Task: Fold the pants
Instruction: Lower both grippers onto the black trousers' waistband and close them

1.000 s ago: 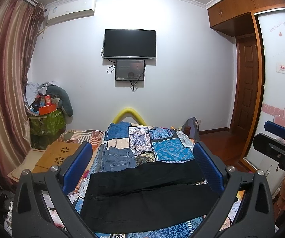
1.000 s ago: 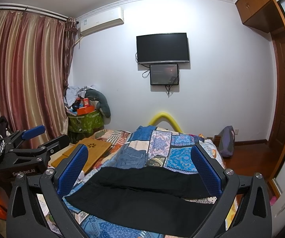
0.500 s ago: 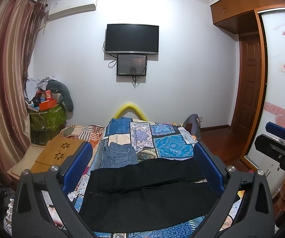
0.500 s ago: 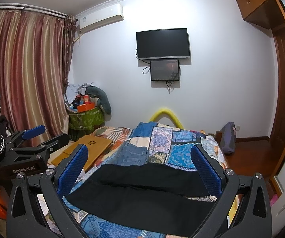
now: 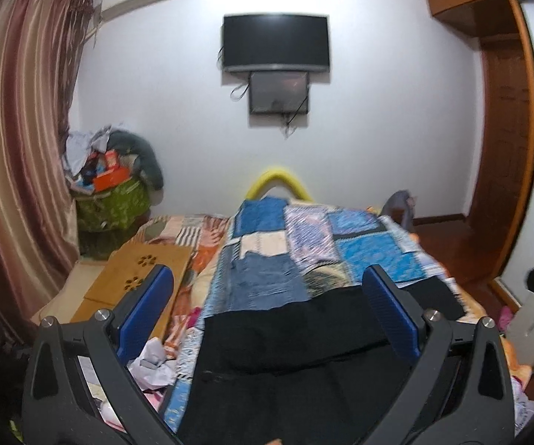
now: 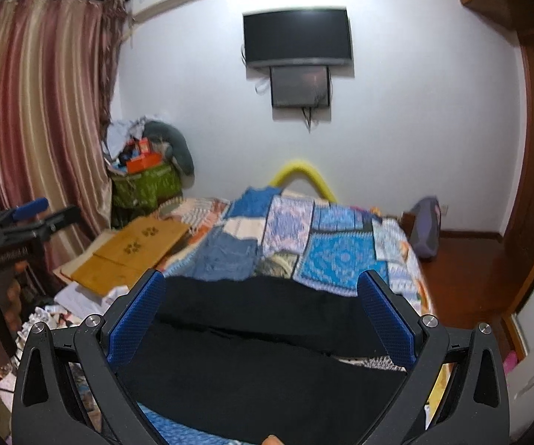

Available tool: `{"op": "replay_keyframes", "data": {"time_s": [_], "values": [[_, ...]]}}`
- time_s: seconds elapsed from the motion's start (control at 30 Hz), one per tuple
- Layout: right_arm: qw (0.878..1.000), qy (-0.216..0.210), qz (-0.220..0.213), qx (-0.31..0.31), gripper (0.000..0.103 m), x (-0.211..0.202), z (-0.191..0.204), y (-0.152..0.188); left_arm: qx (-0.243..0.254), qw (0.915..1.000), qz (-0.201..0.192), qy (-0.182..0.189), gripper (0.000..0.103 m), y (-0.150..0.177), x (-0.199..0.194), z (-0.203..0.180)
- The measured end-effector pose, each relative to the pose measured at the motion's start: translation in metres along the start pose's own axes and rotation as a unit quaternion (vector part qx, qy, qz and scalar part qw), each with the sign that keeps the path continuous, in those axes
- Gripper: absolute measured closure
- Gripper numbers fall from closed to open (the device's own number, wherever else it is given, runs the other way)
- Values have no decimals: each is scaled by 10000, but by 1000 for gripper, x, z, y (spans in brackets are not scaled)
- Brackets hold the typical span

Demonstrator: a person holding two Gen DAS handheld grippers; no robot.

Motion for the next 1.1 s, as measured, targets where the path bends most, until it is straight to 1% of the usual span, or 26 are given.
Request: {"op": "replay_keyframes", "data": {"time_s": [0.13, 0.23, 0.33, 0.43, 0.57, 0.6, 0.67, 0.73, 0.8, 0.83, 0.9, 0.93, 1.0, 1.07, 1.1], "values": [[9993, 113, 359, 80, 0, 41, -21, 10, -22, 9994, 350, -62, 0, 3, 55, 30], [9984, 132, 543, 96, 0, 67, -37, 14, 60, 9975, 611, -353, 0, 11, 103, 54], [9974, 98, 693, 147, 0, 94, -52, 19, -2, 9953, 892, -378, 0, 24, 147, 74], [9960, 35, 869, 217, 0, 118, -63, 25, -180, 9901, 1332, -399, 0, 48, 197, 97], [9923, -50, 1212, 255, 0, 159, -77, 36, -212, 9818, 1766, -661, 0, 84, 248, 115], [9912, -67, 1303, 231, 0, 170, -79, 39, -234, 9800, 1861, -662, 0, 93, 258, 118], [9891, -75, 1462, 162, 1, 191, -80, 45, -353, 9748, 2135, -549, 0, 111, 280, 125], [9874, -125, 1572, 101, 1, 211, -84, 48, -494, 9682, 2407, -471, 4, 127, 303, 130], [9852, -160, 1709, 3, 5, 235, -83, 52, -503, 9621, 2645, -426, 18, 140, 322, 131], [9843, -188, 1753, -21, 7, 243, -83, 54, -457, 9583, 2793, -392, 21, 147, 334, 131], [9812, -303, 1907, -26, 15, 263, -83, 57, -376, 9516, 3026, -388, 31, 160, 354, 130], [9799, -369, 1963, -22, 17, 271, -83, 58, -338, 9496, 3094, -388, 32, 164, 361, 129], [9760, -566, 2104, -58, 25, 289, -80, 61, -278, 9453, 3229, -368, 33, 173, 374, 127], [9727, -714, 2203, -130, 28, 303, -77, 62, -322, 9417, 3337, -302, 33, 180, 385, 127], [9707, -800, 2257, -215, 28, 310, -74, 63, -372, 9394, 3399, -250, 33, 184, 390, 126]]}}
Point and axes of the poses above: each gripper's, at about its wrist camera, not at the fingertips, and x roughly the way its jaws point, z to its left, y to its underside, the point moved 4 cm from there along x, roughly the way its jaws point, and after that the axes turned 1 degree about -x, right-handed, at the moved point
